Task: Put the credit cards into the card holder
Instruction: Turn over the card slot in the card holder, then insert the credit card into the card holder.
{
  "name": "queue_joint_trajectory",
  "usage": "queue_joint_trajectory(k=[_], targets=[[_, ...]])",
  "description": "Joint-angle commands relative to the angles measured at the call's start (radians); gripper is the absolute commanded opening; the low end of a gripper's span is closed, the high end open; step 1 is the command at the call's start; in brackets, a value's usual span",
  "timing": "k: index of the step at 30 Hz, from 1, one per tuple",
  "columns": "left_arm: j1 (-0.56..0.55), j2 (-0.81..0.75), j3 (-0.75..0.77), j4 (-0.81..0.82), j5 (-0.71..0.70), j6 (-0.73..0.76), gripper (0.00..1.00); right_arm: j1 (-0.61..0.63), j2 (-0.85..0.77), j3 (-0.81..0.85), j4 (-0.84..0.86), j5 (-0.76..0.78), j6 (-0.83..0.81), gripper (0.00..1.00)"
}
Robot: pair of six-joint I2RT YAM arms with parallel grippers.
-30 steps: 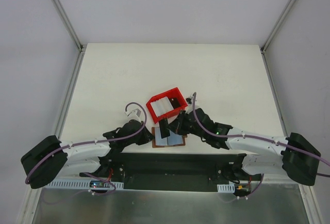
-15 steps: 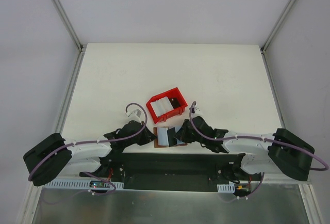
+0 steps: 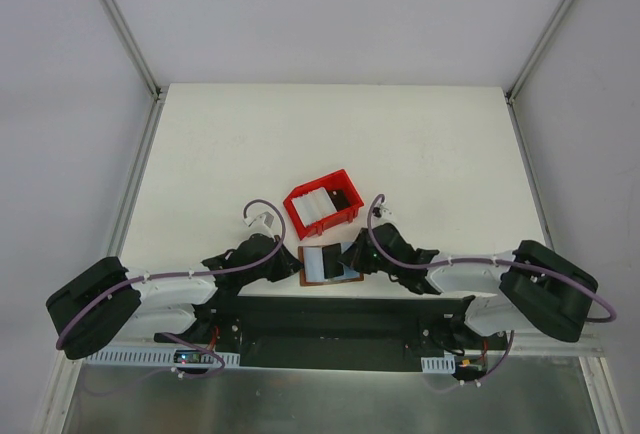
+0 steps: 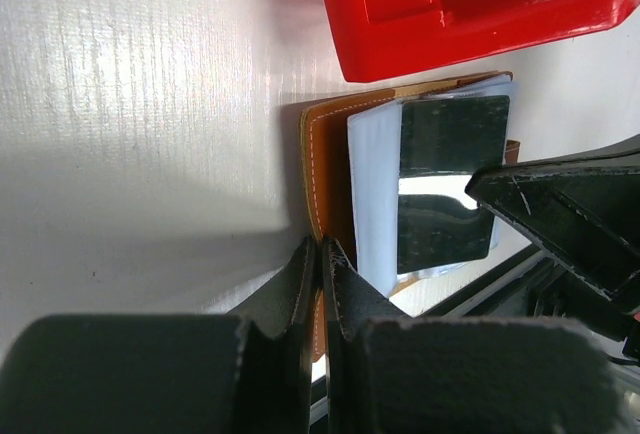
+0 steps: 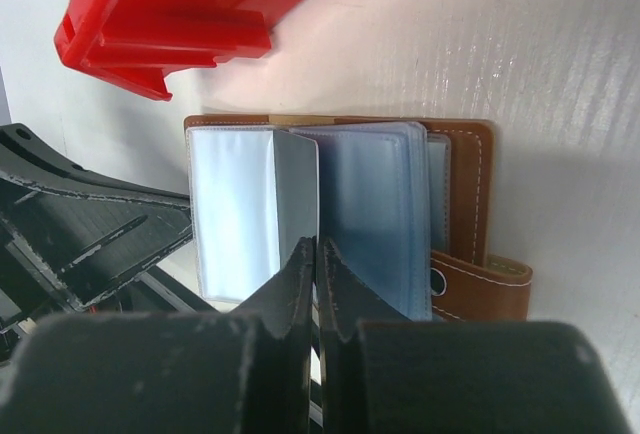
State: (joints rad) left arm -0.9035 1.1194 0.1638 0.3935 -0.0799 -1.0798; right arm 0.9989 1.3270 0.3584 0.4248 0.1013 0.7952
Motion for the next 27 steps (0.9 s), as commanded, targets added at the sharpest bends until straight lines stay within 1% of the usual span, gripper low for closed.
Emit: queue_joint_trajectory(k=[1,9,14,21,27], targets=[[-0.006,0.042,-0.040,-0.145,-0.009,0.024,0.00,0.000,0.054,-0.007,0.006,-0.037,-0.008,0.01],[-0.006,0.042,-0.044,-0.145,-0.020,0.018,0.00,0.033,0.121,0.016,0.026,-0.086,0.006,0.00],[-0.005,0.014,-0.055,-0.157,-0.035,0.011,0.00,0.033,0.069,-0.018,0.016,-0.046,0.029,0.00],[-0.006,0.011,-0.052,-0.168,-0.041,0.014,0.00,0.001,-0.014,0.001,-0.118,0.014,-0.011,0.01],[-0.005,0.020,-0.044,-0.168,-0.041,0.020,0.00,-0.011,-0.011,0.020,-0.169,-0.014,-0.037,0.00]])
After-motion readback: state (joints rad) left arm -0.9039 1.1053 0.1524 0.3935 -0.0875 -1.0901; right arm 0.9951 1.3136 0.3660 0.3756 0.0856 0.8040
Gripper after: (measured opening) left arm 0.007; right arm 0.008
